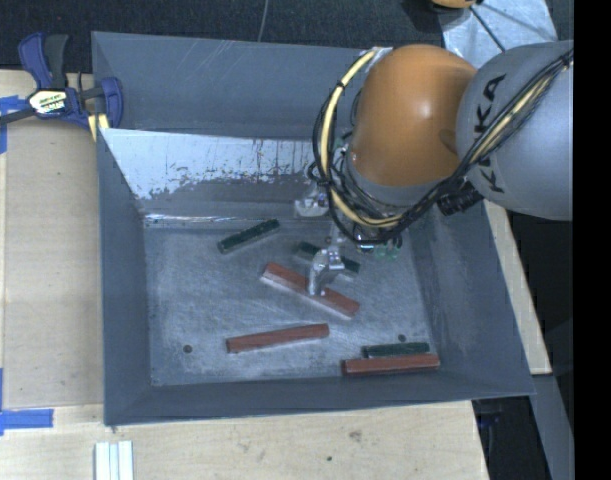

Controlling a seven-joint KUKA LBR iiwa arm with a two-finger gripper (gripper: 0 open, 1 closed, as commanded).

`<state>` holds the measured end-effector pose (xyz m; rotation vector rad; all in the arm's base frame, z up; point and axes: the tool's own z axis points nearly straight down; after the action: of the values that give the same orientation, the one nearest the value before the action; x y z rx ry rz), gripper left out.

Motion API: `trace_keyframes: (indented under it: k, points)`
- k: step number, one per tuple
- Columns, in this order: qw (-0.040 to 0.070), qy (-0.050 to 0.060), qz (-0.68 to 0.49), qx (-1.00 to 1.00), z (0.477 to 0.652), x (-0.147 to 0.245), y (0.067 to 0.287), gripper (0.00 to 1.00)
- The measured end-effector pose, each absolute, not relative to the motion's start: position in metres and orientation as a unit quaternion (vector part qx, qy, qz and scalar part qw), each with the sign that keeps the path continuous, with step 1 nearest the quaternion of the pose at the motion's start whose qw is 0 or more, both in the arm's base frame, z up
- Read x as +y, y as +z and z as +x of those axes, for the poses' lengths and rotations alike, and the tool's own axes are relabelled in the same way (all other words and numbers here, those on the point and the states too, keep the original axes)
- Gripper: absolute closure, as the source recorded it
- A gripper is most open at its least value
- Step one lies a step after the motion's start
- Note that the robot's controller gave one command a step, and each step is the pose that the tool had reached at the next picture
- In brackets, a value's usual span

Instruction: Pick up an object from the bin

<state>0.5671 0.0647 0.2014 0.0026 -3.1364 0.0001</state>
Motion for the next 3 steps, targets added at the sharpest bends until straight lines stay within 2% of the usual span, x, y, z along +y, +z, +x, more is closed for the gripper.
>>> trace_keyframes:
  k: [1,2,3]
  points:
    - [-0.002,0.0,0.0,-1.0,0.569,0.065,0.206,0.0]
    - [-0.005,0.0,0.029,-1.0,0.569,0.053,0.164,0.0]
    - [-0.009,-0.001,0.013,-1.0,0.574,0.06,0.08,1.0]
